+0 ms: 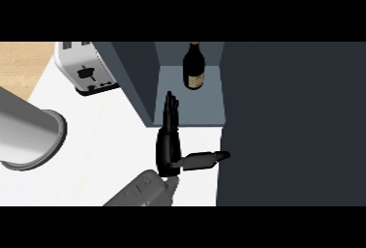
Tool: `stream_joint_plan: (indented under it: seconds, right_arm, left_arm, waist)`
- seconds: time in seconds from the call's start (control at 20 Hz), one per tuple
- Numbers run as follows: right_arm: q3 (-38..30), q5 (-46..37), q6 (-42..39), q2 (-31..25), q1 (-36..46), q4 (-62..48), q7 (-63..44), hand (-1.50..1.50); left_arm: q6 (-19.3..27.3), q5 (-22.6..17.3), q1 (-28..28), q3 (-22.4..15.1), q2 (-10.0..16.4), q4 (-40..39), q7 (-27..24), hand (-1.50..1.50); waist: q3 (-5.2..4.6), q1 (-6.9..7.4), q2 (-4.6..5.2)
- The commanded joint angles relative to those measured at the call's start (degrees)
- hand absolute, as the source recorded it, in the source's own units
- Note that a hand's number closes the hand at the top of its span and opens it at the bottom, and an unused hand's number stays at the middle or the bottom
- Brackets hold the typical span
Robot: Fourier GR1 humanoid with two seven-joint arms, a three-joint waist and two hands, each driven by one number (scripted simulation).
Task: Pick up the wine, place it into the cabinet and close the cabinet
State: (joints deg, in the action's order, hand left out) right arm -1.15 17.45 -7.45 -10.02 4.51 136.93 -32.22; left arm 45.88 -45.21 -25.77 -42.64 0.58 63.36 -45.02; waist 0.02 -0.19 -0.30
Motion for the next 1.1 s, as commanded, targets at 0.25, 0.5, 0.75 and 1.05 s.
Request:
stream_joint_plan:
  seconds: [0.25, 0.5, 0.75, 1.05]
  right_arm:
    - [-2.7, 5.9, -1.5, -0.4, -5.4, 7.8, -1.7, -1.5]
    - [0.0, 2.3, 1.1, 0.8, -0.6, 6.0, -3.1, -1.5]
    - [-0.1, 3.1, -4.2, 0.8, -4.6, 3.3, 1.8, -1.5]
    - [-0.7, 10.2, -4.8, -1.7, -1.2, 4.5, -5.7, 1.5]
  left_arm:
    - [8.1, 6.8, 11.6, -4.3, 2.6, 18.5, 3.4, -1.5]
    - [14.2, 11.2, 17.1, -8.6, 8.1, 31.1, 8.1, -1.5]
    - [10.4, 13.8, 23.1, -9.5, 9.5, 36.6, 7.1, -1.5]
    - [8.8, 16.4, 29.5, -14.0, 15.6, 43.0, 5.4, -1.5]
  waist:
    - [0.0, 0.05, 0.09]
    - [-0.02, 0.44, 0.05]
    - [-0.01, 0.2, 0.19]
    - [-0.03, 0.25, 0.13]
